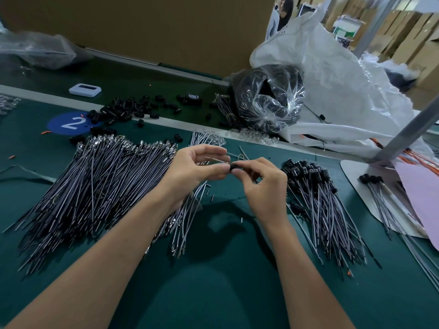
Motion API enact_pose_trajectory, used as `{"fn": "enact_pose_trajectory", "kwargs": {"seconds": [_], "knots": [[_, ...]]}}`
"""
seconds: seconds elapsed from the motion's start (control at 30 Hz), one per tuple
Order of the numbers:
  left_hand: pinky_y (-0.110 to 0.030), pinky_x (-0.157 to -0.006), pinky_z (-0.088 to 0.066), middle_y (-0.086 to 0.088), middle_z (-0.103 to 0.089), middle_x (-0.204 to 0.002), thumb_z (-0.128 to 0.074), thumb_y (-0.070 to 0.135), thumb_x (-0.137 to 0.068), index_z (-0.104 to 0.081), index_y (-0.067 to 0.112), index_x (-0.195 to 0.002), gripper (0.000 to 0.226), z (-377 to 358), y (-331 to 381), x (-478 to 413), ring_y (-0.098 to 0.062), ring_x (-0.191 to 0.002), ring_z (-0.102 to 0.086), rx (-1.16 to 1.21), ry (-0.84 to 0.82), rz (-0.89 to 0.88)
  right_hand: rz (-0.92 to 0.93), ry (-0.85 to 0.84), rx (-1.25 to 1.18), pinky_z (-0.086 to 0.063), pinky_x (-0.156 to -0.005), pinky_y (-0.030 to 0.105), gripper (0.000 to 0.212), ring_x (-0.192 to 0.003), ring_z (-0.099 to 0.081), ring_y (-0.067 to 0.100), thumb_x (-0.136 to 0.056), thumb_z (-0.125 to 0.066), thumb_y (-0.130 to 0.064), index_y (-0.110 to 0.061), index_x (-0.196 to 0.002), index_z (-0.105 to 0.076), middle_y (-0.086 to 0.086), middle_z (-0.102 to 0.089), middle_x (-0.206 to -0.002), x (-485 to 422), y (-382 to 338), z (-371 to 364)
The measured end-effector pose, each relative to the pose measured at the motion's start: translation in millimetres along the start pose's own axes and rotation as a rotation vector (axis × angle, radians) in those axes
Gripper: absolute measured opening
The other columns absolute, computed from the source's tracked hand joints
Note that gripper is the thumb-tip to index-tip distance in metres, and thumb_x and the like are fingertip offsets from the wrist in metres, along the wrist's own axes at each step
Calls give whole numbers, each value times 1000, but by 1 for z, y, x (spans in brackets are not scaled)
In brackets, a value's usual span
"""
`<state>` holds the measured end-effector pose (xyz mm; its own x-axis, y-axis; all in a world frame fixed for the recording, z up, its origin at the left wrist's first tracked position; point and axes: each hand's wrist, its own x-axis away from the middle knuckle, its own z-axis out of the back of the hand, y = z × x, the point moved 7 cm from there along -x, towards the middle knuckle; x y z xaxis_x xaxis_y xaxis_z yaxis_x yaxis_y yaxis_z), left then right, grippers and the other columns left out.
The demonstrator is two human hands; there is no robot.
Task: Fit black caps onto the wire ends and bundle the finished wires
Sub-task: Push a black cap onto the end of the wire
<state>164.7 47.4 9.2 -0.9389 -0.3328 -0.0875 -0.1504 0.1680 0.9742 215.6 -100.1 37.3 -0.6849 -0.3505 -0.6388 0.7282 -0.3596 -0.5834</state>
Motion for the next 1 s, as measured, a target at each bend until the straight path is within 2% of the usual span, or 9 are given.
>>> {"fn": "enact_pose_trajectory", "kwargs": {"seconds": [0.13, 0.23, 0.3, 0.4, 0.6, 0.7, 0.83, 0.93, 1.0], "knots": [[-23, -66, -58, -16, -75, -84, -71, -1, -81, -73, 2, -91, 10, 1, -3, 1, -21, -75, -74, 35, 48, 34, 17, 14, 15, -37, -68, 5, 11, -67, -52, -2, -80, -76, -6, -8, -91, -76, -2, -63, -77, 1, -4, 0], [-23, -64, -59, -16, -75, -83, -68, -3, -84, -73, 2, -91, 10, 3, -2, 2, -20, -73, -74, 23, 55, 37, 7, -8, 18, -39, -73, 12, 11, -77, -55, 11, -81, -76, -10, -11, -92, -75, -1, -63, -85, 3, -4, -2], [-23, -65, -59, -14, -75, -82, -67, -4, -84, -73, 3, -90, 12, 2, -1, 2, -19, -73, -74, 30, 38, 30, -8, -29, 18, -40, -76, 17, 12, -86, -54, 14, -81, -77, -17, -14, -93, -75, -3, -64, -92, 2, -2, -4], [-23, -65, -59, -12, -75, -78, -68, -5, -83, -73, 4, -88, 12, 0, 2, 2, -18, -72, -74, -23, 37, -2, 4, -49, 17, -43, -78, 21, 11, -88, -56, 15, -82, -77, -19, -15, -92, -75, -5, -68, -92, 2, -2, -5], [-21, -67, -57, -7, -75, -79, -67, -5, -84, -73, 6, -87, 12, 29, 15, 3, -18, -75, -74, 46, 339, -92, -87, 77, -78, -47, -75, 18, 9, -81, -64, 13, -78, -79, -11, -15, -86, -77, -8, -69, -87, -1, 10, 10], [-20, -69, -56, -5, -75, -77, -66, -5, -85, -72, 6, -88, 13, 47, 17, 6, -17, -74, -73, 171, 481, -118, -277, 96, -292, -52, -78, 27, 17, -81, -67, 13, -76, -81, -11, -26, -81, -76, -8, -71, -93, -4, 25, 16], [-21, -69, -57, -5, -75, -75, -65, -7, -85, -71, 6, -86, 15, 45, 17, 6, -17, -73, -72, 188, 476, -112, -447, 80, -704, -52, -76, 24, 16, -81, -68, 15, -74, -80, -5, -20, -79, -78, 8, -73, -96, -3, 30, 12], [-23, -67, -57, -11, -75, -78, -63, -9, -84, -72, 5, -84, 16, 36, 13, 1, -21, -73, -71, 159, 309, -20, -507, 63, -1055, -55, -78, 29, 11, -84, -68, 21, -75, -72, -13, -14, -86, -74, 7, -74, -92, -4, 29, 9], [-26, -65, -58, -11, -74, -76, -60, -7, -84, -75, 6, -80, 21, 18, 10, -1, -22, -69, -70, 112, 60, 55, -546, 60, -1291, -57, -79, 31, 14, -85, -70, 21, -82, -64, -16, -8, -93, -65, 9, -74, -97, -5, 28, 8]]}}
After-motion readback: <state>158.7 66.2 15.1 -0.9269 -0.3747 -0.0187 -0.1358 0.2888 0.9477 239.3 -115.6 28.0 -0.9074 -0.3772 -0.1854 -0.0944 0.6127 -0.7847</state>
